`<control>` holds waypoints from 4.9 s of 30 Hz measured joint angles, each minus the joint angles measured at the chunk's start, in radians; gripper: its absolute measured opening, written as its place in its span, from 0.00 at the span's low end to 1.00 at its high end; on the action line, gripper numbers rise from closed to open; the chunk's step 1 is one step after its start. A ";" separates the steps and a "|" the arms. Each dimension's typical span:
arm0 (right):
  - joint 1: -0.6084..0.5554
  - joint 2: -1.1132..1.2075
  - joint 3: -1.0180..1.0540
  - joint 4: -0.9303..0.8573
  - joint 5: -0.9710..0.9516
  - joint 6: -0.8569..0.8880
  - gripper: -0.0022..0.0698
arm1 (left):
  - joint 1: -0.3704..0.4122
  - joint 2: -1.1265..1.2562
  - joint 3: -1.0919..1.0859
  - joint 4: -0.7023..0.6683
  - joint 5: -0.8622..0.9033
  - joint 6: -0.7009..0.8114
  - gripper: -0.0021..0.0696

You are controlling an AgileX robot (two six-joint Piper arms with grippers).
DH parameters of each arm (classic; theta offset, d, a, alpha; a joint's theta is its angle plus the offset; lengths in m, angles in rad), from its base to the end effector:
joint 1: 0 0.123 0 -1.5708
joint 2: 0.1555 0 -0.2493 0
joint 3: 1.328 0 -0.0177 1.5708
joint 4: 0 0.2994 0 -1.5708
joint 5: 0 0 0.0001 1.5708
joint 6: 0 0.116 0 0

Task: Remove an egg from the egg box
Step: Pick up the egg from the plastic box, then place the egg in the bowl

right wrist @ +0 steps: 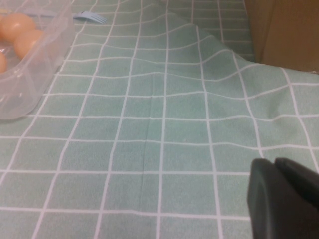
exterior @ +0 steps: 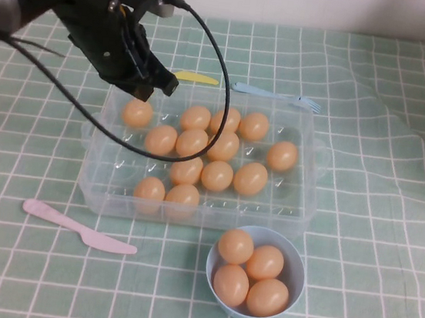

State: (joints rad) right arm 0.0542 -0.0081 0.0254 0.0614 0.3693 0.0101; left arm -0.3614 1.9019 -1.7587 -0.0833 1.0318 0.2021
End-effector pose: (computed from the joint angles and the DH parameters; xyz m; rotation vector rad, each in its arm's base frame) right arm 0.1613 0.0113 0.1640 -0.0030 1.8707 0.1046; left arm 0.4370 -0.1740 0.2419 0.7080 2.5663 -0.1611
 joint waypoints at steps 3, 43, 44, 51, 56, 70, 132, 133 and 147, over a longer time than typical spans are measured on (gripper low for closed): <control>0.000 0.000 0.000 0.000 0.000 0.000 0.01 | 0.000 0.064 -0.065 0.048 0.014 -0.007 0.02; 0.000 0.000 0.000 0.000 0.000 0.000 0.01 | 0.000 0.276 -0.110 0.232 -0.157 0.006 0.59; 0.000 0.000 0.000 0.000 0.000 0.000 0.01 | 0.000 0.276 -0.110 0.232 -0.159 0.006 0.59; 0.000 0.000 0.000 0.000 0.000 0.000 0.01 | 0.000 0.282 -0.110 0.257 -0.183 0.002 0.59; 0.000 0.000 0.000 0.000 0.000 0.000 0.01 | 0.000 0.282 -0.110 0.268 -0.197 -0.003 0.59; 0.000 0.000 0.000 0.000 0.000 0.000 0.01 | 0.000 0.310 -0.110 0.277 -0.205 -0.027 0.59; 0.000 0.000 0.000 0.000 0.000 0.000 0.01 | -0.391 -0.052 -0.032 0.010 0.206 0.286 0.49; 0.000 0.000 0.000 0.000 0.000 0.000 0.01 | -0.402 -0.052 -0.018 -0.012 0.206 0.358 0.49; 0.000 0.000 0.000 0.000 0.000 0.000 0.01 | -0.449 0.019 0.037 -0.130 0.200 0.880 0.49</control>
State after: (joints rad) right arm 0.0542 -0.0081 0.0254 0.0614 0.3693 0.0101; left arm -0.8100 1.9208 -1.7217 -0.2138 1.2319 1.0822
